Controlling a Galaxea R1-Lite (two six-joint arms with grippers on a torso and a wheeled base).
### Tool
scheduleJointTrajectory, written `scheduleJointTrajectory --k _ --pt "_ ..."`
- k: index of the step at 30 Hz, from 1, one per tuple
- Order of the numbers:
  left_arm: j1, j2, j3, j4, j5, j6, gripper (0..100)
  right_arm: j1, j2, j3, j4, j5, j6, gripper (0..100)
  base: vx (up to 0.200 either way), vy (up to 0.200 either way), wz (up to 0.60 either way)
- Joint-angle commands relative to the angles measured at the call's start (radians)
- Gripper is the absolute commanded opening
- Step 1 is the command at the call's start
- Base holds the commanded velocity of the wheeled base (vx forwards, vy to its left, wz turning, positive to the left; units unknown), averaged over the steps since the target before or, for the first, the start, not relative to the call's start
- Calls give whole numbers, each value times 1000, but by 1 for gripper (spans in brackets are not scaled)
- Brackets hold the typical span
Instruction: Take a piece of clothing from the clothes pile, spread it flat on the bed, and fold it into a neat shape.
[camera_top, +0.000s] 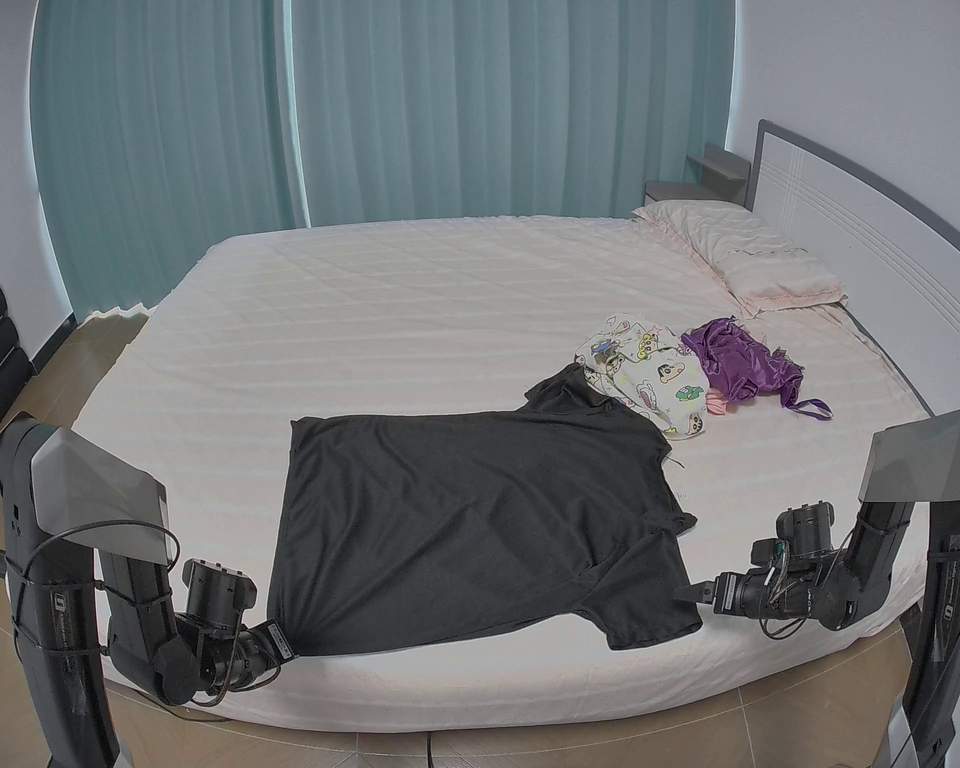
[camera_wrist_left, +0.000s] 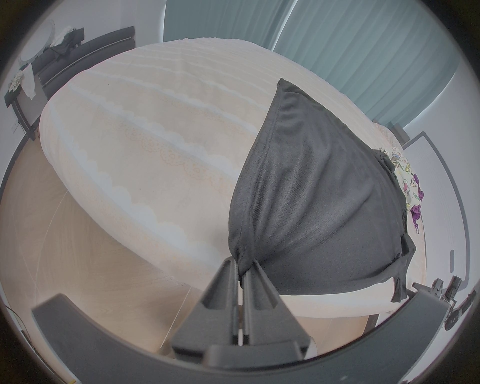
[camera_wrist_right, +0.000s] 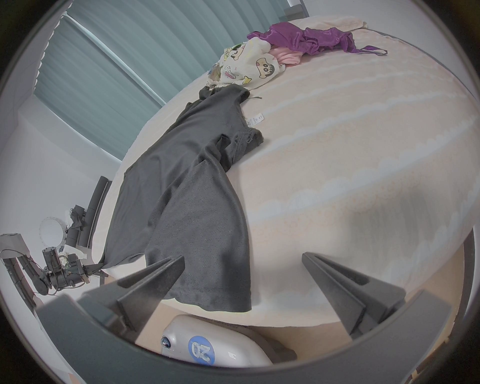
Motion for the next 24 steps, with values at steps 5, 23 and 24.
scheduleJointTrajectory --k 5,23,24 --pt "0 2 0 -1 0 0 0 55 38 6 -56 -2 60 100 0 0 0" --pt "0 3 0 -1 0 0 0 130 44 13 -52 -57 70 0 0 0 0" --pt "0 2 0 -1 0 0 0 130 41 16 -51 -62 70 0 0 0 0"
